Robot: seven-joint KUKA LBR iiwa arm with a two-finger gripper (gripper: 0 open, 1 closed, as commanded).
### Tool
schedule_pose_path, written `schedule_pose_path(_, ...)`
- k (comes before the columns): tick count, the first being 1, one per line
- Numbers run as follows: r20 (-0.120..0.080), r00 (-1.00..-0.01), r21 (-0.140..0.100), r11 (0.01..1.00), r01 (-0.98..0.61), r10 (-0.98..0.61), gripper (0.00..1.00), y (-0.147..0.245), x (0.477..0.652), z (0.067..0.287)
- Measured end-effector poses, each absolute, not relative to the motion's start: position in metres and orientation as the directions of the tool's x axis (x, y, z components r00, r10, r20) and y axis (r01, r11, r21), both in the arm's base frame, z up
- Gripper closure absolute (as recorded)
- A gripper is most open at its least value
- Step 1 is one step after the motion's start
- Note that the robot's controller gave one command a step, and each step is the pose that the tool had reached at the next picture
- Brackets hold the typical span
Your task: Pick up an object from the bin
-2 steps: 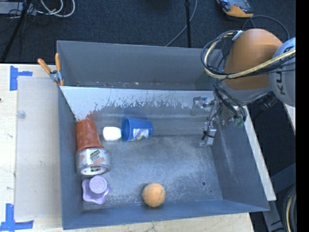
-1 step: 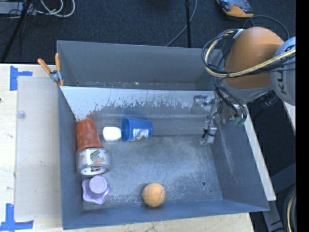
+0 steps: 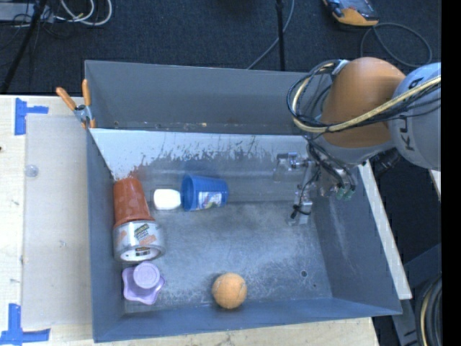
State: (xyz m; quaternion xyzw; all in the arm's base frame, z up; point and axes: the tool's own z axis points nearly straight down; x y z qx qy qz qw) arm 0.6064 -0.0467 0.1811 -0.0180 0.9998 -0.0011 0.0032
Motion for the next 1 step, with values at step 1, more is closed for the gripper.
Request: schedule_pose_path(1,-0.001,-0.997,0.001,0.997,-0.083,-0.083,0.0,-0.0194,0.584,0.127)
